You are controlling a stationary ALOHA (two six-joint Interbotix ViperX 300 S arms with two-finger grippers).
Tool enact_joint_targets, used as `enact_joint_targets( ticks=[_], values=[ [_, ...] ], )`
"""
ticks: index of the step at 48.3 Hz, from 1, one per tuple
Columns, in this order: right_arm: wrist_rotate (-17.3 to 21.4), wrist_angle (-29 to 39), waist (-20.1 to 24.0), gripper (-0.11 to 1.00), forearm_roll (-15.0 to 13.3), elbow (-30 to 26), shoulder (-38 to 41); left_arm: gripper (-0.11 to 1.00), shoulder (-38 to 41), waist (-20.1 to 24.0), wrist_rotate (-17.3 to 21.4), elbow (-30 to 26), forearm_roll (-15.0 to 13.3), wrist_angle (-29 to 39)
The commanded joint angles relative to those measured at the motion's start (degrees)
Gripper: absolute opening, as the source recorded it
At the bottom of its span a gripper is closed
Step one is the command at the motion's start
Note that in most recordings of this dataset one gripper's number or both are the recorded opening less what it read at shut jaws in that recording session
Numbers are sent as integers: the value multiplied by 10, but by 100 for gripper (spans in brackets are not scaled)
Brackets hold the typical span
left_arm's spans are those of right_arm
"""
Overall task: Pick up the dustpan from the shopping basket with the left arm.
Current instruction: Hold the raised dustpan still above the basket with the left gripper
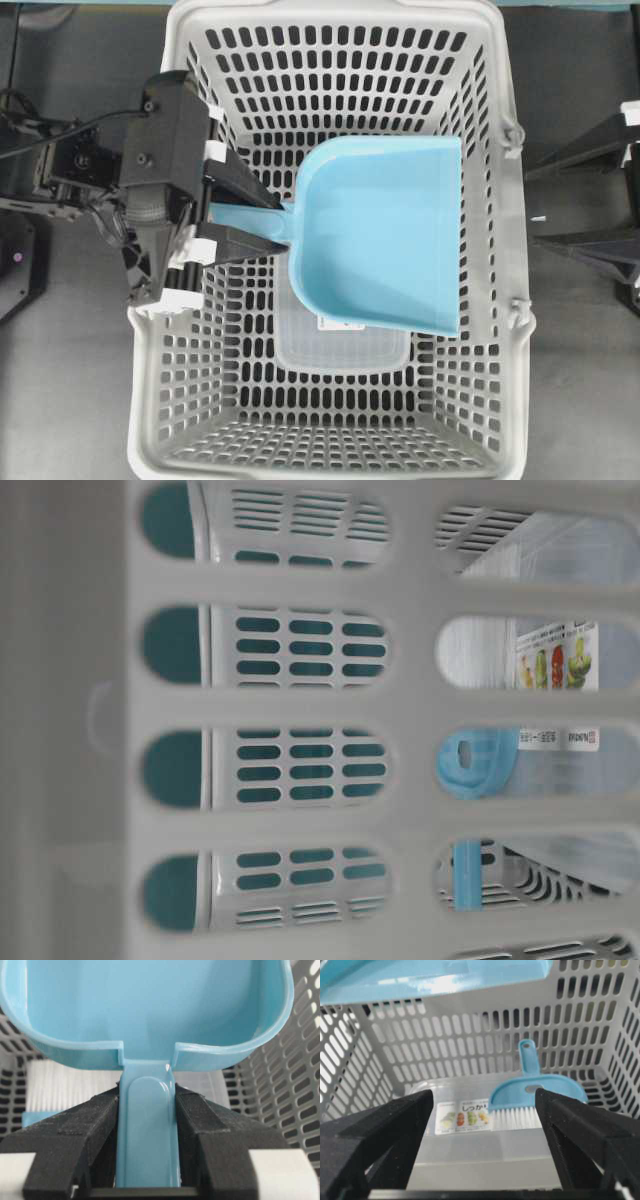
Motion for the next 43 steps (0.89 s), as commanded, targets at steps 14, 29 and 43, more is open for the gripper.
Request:
enact_joint_targets(
  ticks=[14, 29, 43],
  values=[
    [1, -7, 1, 78, 2, -2, 2, 28, -7, 6, -29, -5, 2, -7],
    [1, -15, 0, 78, 2, -1, 2, 28, -5, 3, -40, 7, 2, -7],
    [1, -15, 0, 78, 2, 0, 3, 28, -4, 4, -47, 11, 2, -7]
  ],
)
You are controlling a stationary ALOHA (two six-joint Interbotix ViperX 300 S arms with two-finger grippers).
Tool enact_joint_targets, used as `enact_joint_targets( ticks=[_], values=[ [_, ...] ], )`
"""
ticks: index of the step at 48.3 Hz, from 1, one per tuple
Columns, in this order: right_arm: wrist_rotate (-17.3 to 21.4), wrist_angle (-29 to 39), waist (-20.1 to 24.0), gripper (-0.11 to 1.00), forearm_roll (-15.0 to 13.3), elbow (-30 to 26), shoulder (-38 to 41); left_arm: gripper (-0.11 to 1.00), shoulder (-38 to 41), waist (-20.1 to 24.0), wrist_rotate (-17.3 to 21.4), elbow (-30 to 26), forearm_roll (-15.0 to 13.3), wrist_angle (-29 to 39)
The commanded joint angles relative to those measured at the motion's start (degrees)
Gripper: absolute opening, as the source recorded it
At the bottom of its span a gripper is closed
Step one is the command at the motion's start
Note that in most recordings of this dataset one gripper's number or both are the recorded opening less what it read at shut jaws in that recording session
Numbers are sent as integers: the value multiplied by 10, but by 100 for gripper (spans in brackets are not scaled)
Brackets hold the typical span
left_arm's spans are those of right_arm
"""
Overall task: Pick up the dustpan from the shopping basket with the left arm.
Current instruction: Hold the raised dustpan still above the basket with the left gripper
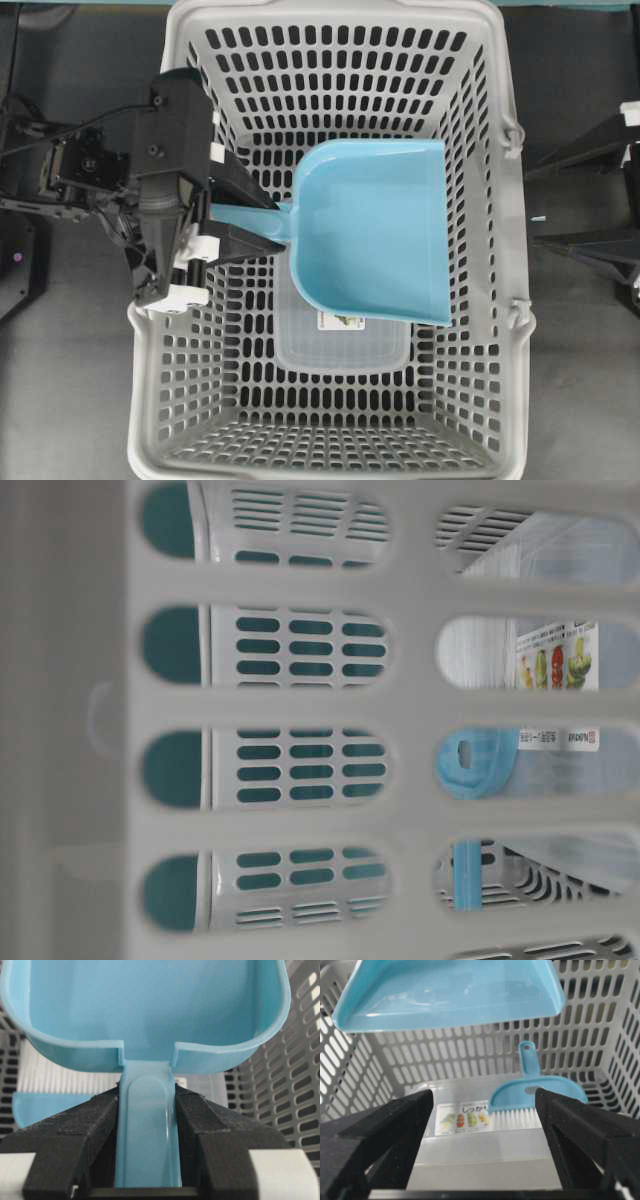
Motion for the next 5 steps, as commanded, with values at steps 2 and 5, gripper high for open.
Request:
enact_joint_targets(
  ticks=[2, 5],
  values=[
    [1, -6, 0, 78, 2, -6, 3, 28, -4, 0, -7, -4, 2, -8],
    [1, -5, 0, 78, 2, -6, 3, 28, -4, 0, -10, -2, 2, -10]
  ],
)
